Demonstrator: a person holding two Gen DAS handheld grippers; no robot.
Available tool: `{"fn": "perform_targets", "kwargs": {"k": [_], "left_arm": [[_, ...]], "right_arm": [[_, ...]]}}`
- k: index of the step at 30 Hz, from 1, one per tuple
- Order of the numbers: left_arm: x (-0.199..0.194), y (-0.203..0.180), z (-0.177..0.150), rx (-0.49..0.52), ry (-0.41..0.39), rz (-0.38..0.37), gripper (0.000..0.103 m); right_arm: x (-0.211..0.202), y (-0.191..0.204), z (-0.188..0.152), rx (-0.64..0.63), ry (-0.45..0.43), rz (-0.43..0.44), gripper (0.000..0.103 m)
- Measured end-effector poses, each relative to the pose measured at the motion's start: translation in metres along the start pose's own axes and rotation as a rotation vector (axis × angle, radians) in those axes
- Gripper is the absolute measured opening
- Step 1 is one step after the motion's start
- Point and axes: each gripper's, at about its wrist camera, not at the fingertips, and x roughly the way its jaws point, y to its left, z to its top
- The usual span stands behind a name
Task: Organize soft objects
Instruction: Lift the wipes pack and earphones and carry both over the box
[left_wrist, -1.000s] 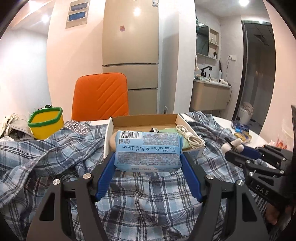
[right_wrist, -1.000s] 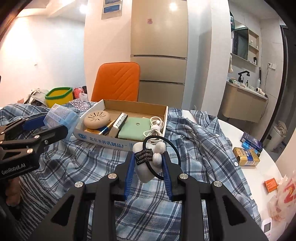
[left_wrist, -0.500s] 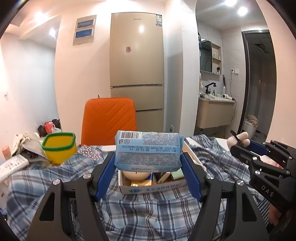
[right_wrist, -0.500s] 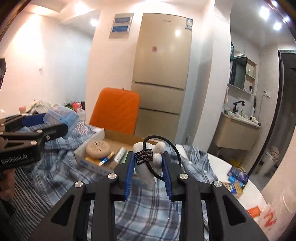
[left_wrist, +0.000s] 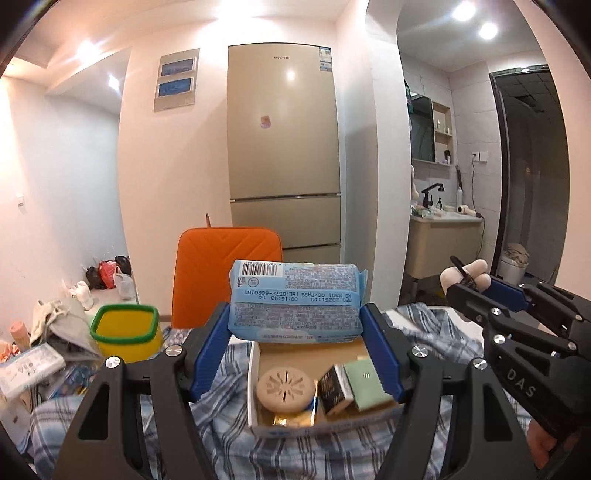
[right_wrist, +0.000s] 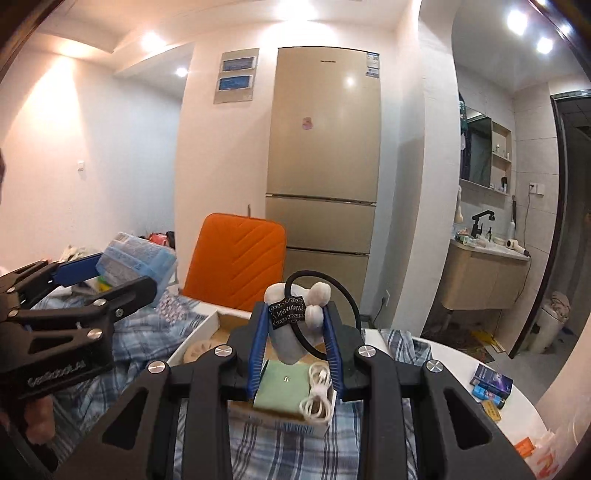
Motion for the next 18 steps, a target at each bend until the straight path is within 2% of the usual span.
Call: {"fn": "perform_targets", "kwargs": {"k": [5,8,11,14,18], "left_arm": [[0.013,-0.001,0.024,-0.029,-0.033,-0.008,0.069],[0.022,0.0,0.033,-0.045,-0.022,-0.026,0.069],[0.028,0.001,0.036,-0.054,-0.011,-0.013,0.069],[0.038,0.003,0.035,-0.054,0.02,-0.008,0.069],[0.062,0.005,0.032,-0.053,0.1,-0.034,0.069]], "right_arm": [[0.012,-0.014,0.031,0.062,-0.028,0.001,0.031],[0.021,-0.019,0.044,0.072,-0.044,-0.012,0.031],[0.037,-0.023,0.047,0.079,-0.034,-0.026,0.031],[0.054,-0.028,0.044,0.099,-0.002,-0.021,0.031],[0.075,-0.033,0.035,0.1,0.053,-0.004,0.031]]}}
